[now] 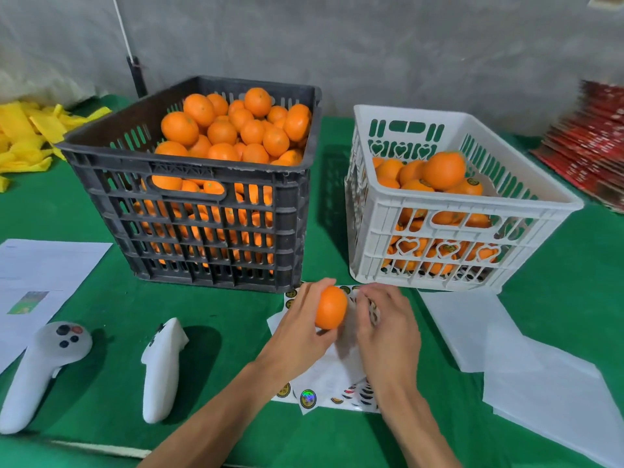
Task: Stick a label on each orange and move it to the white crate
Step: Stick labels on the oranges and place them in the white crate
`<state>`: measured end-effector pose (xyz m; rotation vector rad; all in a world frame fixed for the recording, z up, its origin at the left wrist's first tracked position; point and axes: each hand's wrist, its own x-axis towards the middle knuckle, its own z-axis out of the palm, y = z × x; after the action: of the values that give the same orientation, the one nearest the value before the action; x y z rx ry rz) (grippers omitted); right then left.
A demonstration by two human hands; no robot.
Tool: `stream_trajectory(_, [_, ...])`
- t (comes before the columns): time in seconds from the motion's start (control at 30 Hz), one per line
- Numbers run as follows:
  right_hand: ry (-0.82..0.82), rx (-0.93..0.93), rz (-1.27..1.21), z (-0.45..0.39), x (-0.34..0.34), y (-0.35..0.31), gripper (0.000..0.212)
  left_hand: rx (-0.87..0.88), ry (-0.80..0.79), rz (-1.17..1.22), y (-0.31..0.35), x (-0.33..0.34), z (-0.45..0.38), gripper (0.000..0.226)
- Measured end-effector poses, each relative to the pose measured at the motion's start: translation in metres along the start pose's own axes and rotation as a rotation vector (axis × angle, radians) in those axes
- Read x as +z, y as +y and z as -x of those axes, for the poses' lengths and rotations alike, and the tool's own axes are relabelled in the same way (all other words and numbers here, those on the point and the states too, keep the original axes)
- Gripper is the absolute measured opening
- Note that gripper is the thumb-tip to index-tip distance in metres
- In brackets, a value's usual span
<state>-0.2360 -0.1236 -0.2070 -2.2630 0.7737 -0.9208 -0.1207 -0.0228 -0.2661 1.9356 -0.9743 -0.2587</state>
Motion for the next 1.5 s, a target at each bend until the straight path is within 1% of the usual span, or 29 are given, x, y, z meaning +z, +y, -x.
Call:
stream_trajectory(0.07, [-0.105,-0.095,0.033,0.002,0.001,-0.005,0.024,0.012,-0.002,0.002,0.006,-0.003,0.0,0.098])
stream_trajectory(0.1, [-0.172,-0.124,0.039,0.005,0.0,-0.004,0.029,0.011,-0.005,0.008,0.009,-0.005,0.0,0.097])
stream_trajectory(0.17, [-0.28,-0.159,0.085,0.007,-0.005,-0.007,0.048,0.019,-0.011,0.027,0.022,-0.012,-0.003,0.085])
stream_trajectory(0.2, [-0.305,-0.159,0.123,0.007,-0.006,-0.011,0.059,0.052,-0.008,0.026,0.031,-0.015,-0.006,0.074])
stream_trajectory(0.23, [-0.281,-0.168,0.159,0.004,-0.007,-0.015,0.068,0.094,0.004,0.009,0.043,-0.019,-0.01,0.063])
stream_trajectory(0.27, [-0.206,-0.201,0.179,-0.001,-0.011,-0.021,0.072,0.128,0.03,-0.005,0.057,-0.022,-0.017,0.056])
stream_trajectory(0.33, [-0.053,-0.254,0.067,-0.017,-0.026,-0.031,0.067,0.184,0.102,0.008,0.087,-0.03,-0.034,0.055])
stream_trajectory(0.37, [-0.023,-0.247,-0.046,-0.028,-0.036,-0.032,0.064,0.215,0.13,0.022,0.1,-0.032,-0.043,0.057])
stream_trajectory(0.4, [-0.021,-0.216,-0.168,-0.039,-0.048,-0.032,0.061,0.229,0.147,0.039,0.111,-0.034,-0.051,0.062])
stream_trajectory(0.47, [-0.046,-0.156,-0.367,-0.056,-0.069,-0.03,0.054,0.183,0.149,0.102,0.126,-0.037,-0.065,0.071])
stream_trajectory(0.53, [0.005,-0.181,-0.402,-0.063,-0.08,-0.032,0.048,0.145,0.154,0.147,0.135,-0.038,-0.072,0.071])
stream_trajectory(0.6, [0.088,-0.248,-0.376,-0.065,-0.085,-0.032,0.035,0.16,0.184,0.143,0.141,-0.037,-0.076,0.065])
stream_trajectory(0.67, [0.234,-0.278,-0.416,-0.069,-0.089,-0.027,0.021,0.181,0.211,0.143,0.146,-0.035,-0.076,0.062])
stream_trajectory(0.73, [0.394,-0.273,-0.414,-0.076,-0.094,-0.023,0.015,0.188,0.215,0.136,0.148,-0.034,-0.075,0.067])
stream_trajectory(0.77, [0.449,-0.29,-0.353,-0.079,-0.096,-0.023,0.014,0.189,0.21,0.126,0.15,-0.033,-0.075,0.068])
stream_trajectory(0.8, [0.445,-0.306,-0.301,-0.082,-0.097,-0.023,0.013,0.19,0.204,0.123,0.15,-0.032,-0.074,0.069])
stream_trajectory(0.83, [0.382,-0.299,-0.291,-0.085,-0.096,-0.023,0.012,0.196,0.201,0.125,0.151,-0.032,-0.073,0.068])
stream_trajectory(0.9, [0.166,-0.226,-0.396,-0.085,-0.098,-0.024,0.013,0.207,0.194,0.114,0.151,-0.032,-0.072,0.067])
stream_trajectory(0.93, [0.103,-0.208,-0.421,-0.084,-0.098,-0.022,0.015,0.207,0.187,0.099,0.151,-0.032,-0.072,0.068])
stream_trajectory(0.97, [0.081,-0.222,-0.388,-0.083,-0.099,-0.02,0.017,0.204,0.18,0.089,0.151,-0.033,-0.073,0.068])
stream_trajectory(1.0, [0.074,-0.252,-0.319,-0.081,-0.101,-0.019,0.023,0.195,0.177,0.088,0.149,-0.033,-0.074,0.068])
stream_trajectory(1.1, [0.085,-0.359,-0.066,-0.072,-0.1,-0.024,0.052,0.183,0.165,0.077,0.147,-0.035,-0.079,0.064])
stream_trajectory(1.17, [0.106,-0.368,0.005,-0.07,-0.097,-0.03,0.062,0.236,0.157,0.005,0.151,-0.037,-0.082,0.066])
stream_trajectory(1.23, [0.089,-0.31,0.022,-0.078,-0.099,-0.034,0.071,0.294,0.146,-0.095,0.163,-0.039,-0.091,0.066])
stream_trajectory(1.3, [0.03,-0.21,-0.01,-0.094,-0.105,-0.032,0.08,0.355,0.114,-0.141,0.179,-0.039,-0.107,0.064])
stream_trajectory(1.33, [0.024,-0.161,-0.023,-0.105,-0.11,-0.03,0.084,0.378,0.098,-0.161,0.186,-0.04,-0.119,0.067])
stream_trajectory(1.4, [0.07,-0.076,-0.017,-0.128,-0.122,-0.025,0.085,0.393,0.054,-0.192,0.202,-0.038,-0.145,0.076])
stream_trajectory(1.5, [0.195,-0.006,-0.058,-0.161,-0.132,-0.003,0.064,0.358,-0.107,-0.06,0.22,-0.023,-0.175,0.078])
